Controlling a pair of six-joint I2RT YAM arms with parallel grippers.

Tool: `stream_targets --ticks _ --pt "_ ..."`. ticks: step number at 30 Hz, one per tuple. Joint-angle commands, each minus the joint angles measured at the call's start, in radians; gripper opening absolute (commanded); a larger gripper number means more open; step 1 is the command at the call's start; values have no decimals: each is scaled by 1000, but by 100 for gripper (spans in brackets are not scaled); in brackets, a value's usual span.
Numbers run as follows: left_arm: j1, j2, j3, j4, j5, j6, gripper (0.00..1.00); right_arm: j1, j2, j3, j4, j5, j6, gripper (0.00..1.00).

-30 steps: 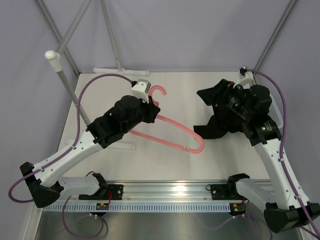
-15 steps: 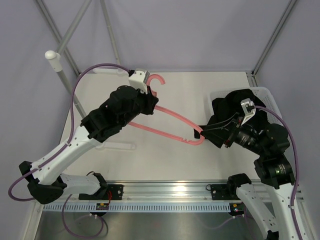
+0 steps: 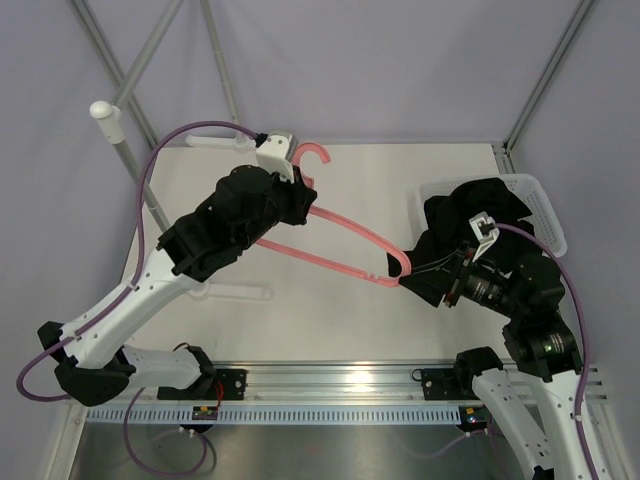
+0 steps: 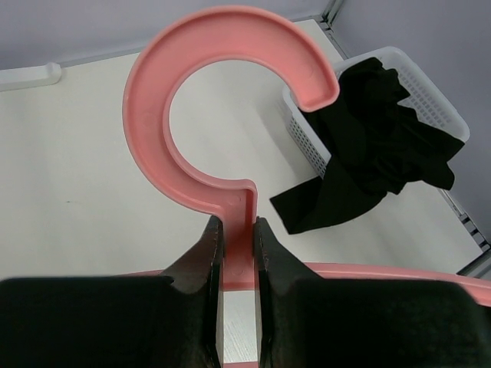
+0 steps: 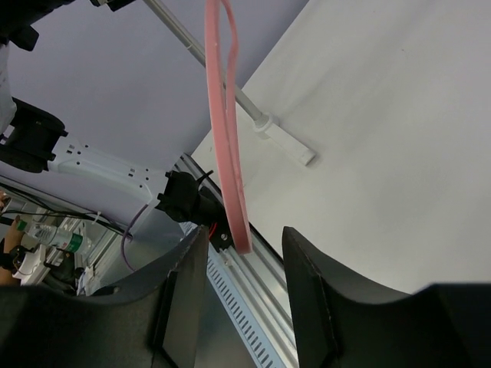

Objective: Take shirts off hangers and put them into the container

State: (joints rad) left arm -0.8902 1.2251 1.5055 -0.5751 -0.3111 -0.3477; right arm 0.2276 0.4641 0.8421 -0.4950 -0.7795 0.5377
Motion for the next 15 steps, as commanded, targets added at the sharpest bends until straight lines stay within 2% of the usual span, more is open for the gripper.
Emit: stream_targets --ticks 1,4,5,7,8,9,15 --pt "-4 10 51 43 -10 3 0 6 -27 -14 -8 -35 -5 46" --pt "-4 14 52 52 -2 0 0 6 -35 -29 -1 -30 -4 41" --pt "-4 14 51 57 1 -5 0 6 -32 -32 4 -30 -2 30" --pt "-4 19 51 54 7 -7 0 6 -24 -38 27 -30 4 22" --pt "-4 19 50 54 10 -10 0 6 -21 -37 30 -27 1 7" --pt "-4 17 48 54 13 -11 0 4 -12 -28 24 -18 -2 0" --pt "-4 -15 32 44 29 -25 0 4 7 -2 32 19 -25 0"
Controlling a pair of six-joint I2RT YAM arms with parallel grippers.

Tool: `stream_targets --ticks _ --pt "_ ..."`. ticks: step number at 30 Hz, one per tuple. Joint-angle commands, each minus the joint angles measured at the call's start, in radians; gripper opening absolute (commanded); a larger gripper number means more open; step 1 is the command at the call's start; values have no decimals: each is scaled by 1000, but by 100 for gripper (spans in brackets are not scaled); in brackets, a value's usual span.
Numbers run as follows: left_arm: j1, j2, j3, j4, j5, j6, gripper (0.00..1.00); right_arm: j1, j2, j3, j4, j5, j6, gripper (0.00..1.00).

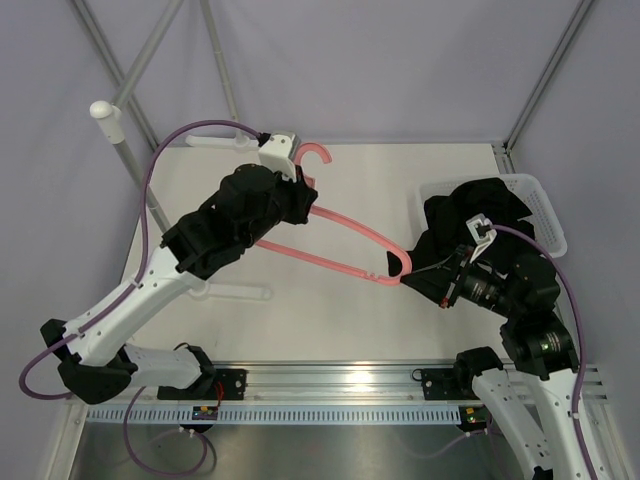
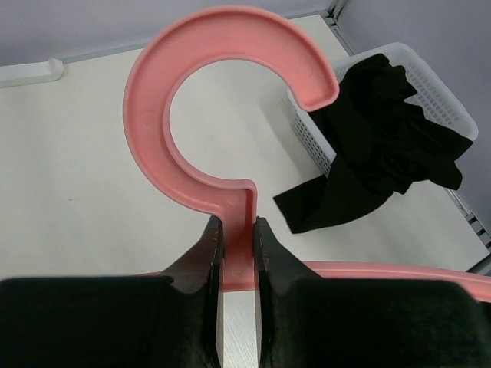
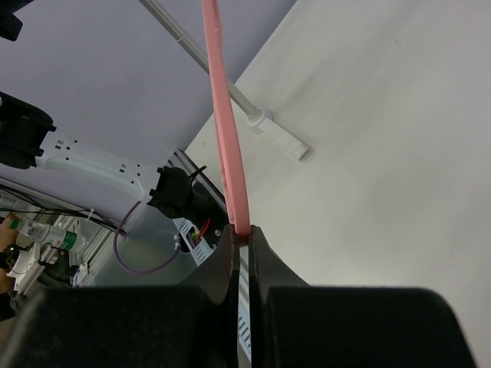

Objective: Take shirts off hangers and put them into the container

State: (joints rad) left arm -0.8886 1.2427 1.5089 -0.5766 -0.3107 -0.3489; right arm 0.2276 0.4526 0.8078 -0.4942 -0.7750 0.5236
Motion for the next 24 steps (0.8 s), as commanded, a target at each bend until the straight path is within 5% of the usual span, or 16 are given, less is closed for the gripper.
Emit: stream_targets --ticks 1,2,5,8,12,17,18,19,21,22,24 --pt "-6 -41 17 49 44 -24 6 6 23 36 31 16 -11 0" --pt "-6 -66 10 69 83 -22 33 6 29 39 29 13 -16 0" --pt "-7 -127 -13 116 166 -32 61 6 41 47 29 17 -28 0" --pt "-7 -172 -7 136 222 -36 77 6 55 51 35 14 -43 0" --pt "-10 -270 -9 164 292 -56 86 6 113 50 95 -6 -42 0" --pt "-12 -397 -79 202 424 -151 71 10 260 79 281 -46 28 0" --pt "-12 -416 -111 195 430 -172 63 28 290 89 354 -49 53 0" --pt "-12 -446 -127 160 432 -206 40 47 326 105 379 -43 55 0" --pt "-12 -477 -174 124 429 -232 20 119 431 168 434 3 38 0" --pt "-12 -514 -196 95 421 -243 0 145 469 192 453 14 26 0" --pt "-12 -557 -274 75 395 -260 0 208 579 275 482 52 6 0"
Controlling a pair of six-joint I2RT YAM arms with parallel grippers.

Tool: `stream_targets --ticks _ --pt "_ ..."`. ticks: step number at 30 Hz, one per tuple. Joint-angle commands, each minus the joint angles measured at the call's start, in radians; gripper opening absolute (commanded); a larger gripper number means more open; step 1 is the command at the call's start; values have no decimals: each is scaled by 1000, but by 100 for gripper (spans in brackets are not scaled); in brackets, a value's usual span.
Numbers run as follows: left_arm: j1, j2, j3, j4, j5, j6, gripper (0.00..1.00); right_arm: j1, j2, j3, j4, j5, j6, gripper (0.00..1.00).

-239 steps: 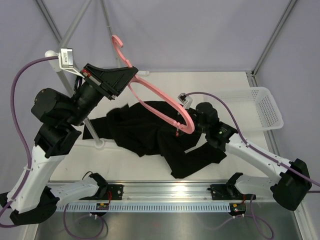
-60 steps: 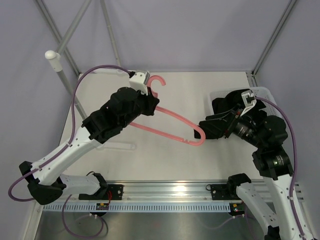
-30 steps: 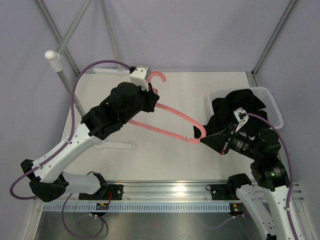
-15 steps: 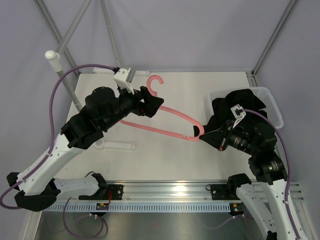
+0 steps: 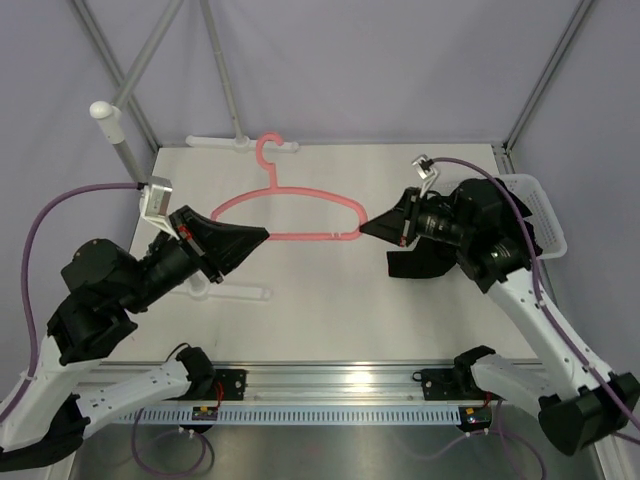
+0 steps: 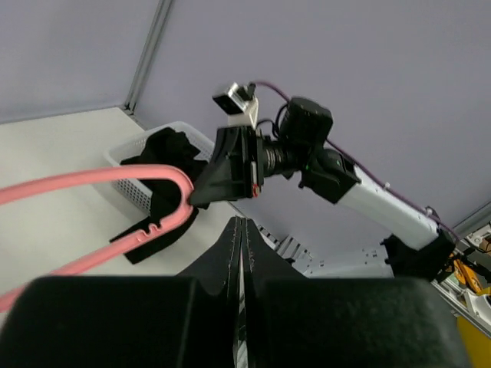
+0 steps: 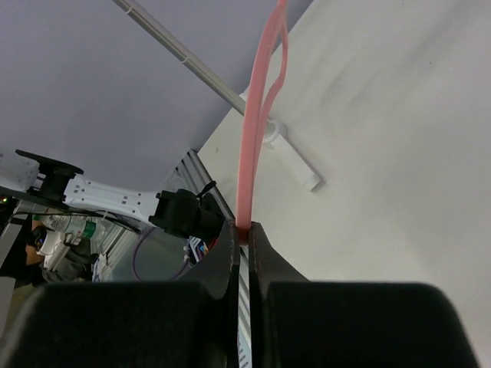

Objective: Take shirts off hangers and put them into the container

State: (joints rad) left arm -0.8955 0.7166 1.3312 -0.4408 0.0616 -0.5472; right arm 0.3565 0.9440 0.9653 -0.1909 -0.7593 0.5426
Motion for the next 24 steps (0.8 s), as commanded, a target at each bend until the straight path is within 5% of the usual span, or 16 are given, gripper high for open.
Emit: stream_targets --ticks 1,8,24 --pt "-5 -55 -122 -64 14 -74 0 94 126 140 208 40 -15 0" --pt "-5 -167 -227 -105 6 -106 0 165 453 387 291 40 -55 0" --pt "-5 -181 -349 -240 -181 -161 0 315 970 1137 58 -78 -222 0"
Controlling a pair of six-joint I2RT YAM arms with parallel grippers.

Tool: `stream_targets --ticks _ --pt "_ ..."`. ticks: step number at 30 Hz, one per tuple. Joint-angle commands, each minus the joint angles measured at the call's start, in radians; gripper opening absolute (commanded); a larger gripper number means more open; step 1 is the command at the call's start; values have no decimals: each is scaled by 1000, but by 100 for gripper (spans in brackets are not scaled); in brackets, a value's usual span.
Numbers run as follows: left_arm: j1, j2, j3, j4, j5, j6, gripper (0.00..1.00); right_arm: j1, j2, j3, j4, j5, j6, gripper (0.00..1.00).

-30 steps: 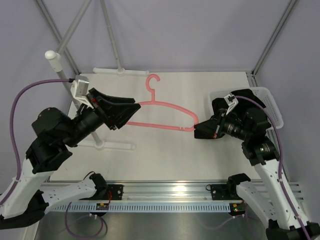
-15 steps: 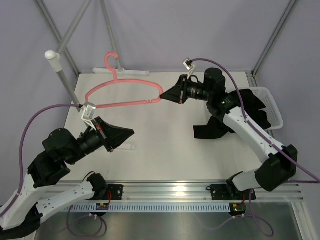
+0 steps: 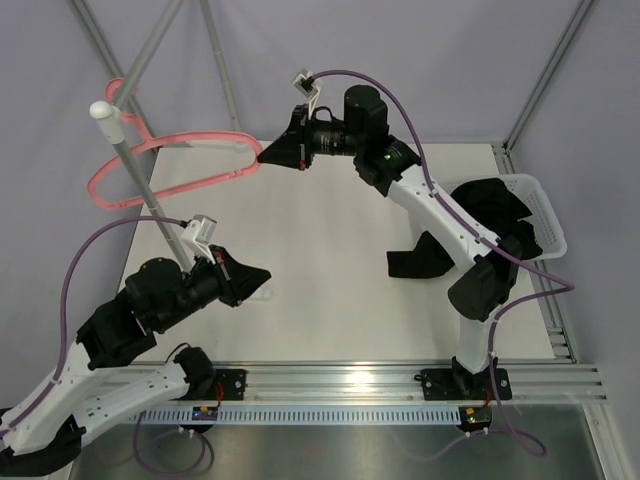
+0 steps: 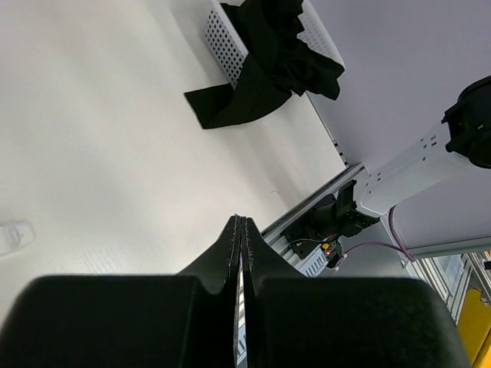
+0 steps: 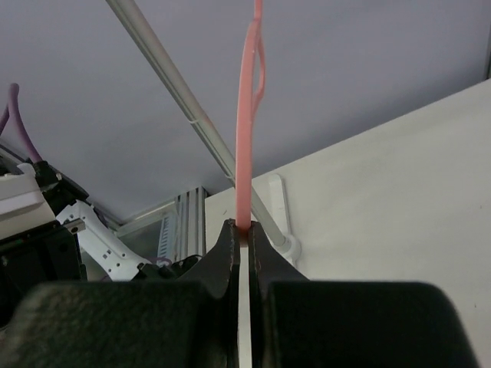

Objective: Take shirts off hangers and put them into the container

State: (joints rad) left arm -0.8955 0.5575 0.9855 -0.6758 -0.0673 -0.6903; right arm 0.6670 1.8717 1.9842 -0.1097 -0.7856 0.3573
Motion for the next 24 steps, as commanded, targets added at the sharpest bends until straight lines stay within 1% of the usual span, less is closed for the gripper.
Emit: stream_targets --ticks 1,2,5,8,15,18,21,24 --pt "-5 -25 -10 -10 -54 -17 0 12 59 143 -30 -58 -38 0" --pt "-5 -27 -11 -8 -52 -18 0 16 91 201 -41 -70 -50 0" --pt "-5 -28 -24 -7 -49 -17 0 31 130 281 -53 -70 -64 0" --pt "-6 -27 -33 -2 -40 -18 0 36 132 314 -38 -50 -55 0" --pt "-5 -31 -61 15 -37 -17 0 36 27 203 19 2 -73 0" --pt "-6 -25 -65 28 -29 -17 0 36 0 179 7 26 -93 0" --pt "-5 -18 -73 39 -20 -18 0 34 -45 119 45 43 -98 0" --pt "-5 -18 -80 42 -20 -17 0 36 -54 126 27 51 -113 0"
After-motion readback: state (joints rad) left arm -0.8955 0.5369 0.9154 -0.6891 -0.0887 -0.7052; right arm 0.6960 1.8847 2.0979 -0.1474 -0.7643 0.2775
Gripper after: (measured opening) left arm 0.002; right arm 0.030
